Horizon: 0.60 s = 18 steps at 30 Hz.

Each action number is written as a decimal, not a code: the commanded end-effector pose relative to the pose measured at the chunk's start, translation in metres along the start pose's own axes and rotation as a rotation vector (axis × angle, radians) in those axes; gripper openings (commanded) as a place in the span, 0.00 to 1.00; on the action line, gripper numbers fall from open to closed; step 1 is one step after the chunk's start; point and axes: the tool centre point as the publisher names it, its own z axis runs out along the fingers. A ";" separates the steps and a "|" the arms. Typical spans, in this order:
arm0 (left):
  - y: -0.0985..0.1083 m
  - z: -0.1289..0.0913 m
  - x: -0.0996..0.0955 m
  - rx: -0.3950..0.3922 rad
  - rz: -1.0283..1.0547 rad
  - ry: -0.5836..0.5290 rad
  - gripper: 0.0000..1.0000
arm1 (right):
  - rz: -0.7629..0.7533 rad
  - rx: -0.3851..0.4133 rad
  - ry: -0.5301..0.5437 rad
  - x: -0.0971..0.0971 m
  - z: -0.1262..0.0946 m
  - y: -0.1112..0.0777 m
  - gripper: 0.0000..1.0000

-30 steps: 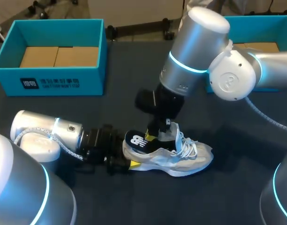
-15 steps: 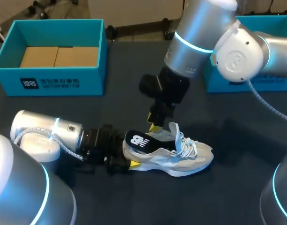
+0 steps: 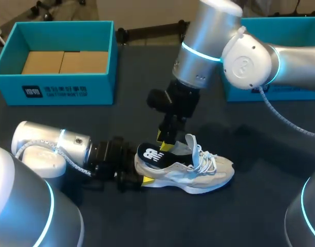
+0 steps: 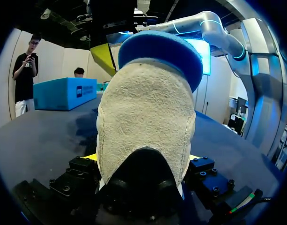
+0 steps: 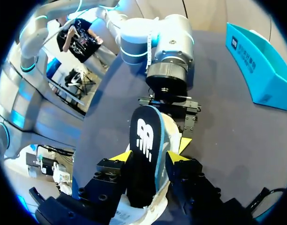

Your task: Take the shoe out of the shoebox, open the shoe tongue, remove and reinsert the insole, then place the shoe into the shoebox

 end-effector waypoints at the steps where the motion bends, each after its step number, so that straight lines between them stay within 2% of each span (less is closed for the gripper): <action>1: 0.001 0.001 0.000 -0.002 0.000 -0.004 0.00 | 0.001 -0.001 0.038 -0.009 0.008 0.002 0.45; 8: 0.001 0.001 0.000 -0.002 0.000 -0.004 0.00 | 0.020 -0.004 0.068 -0.007 0.017 -0.007 0.42; 11: 0.001 0.001 0.000 -0.002 0.000 -0.004 0.00 | 0.027 -0.006 0.077 -0.005 0.018 -0.011 0.38; 13: 0.001 0.001 0.000 -0.002 0.000 -0.004 0.00 | 0.031 -0.007 0.085 -0.004 0.020 -0.014 0.31; 18: 0.001 0.001 0.000 -0.002 0.000 -0.004 0.00 | 0.035 -0.014 0.101 -0.004 0.022 -0.019 0.32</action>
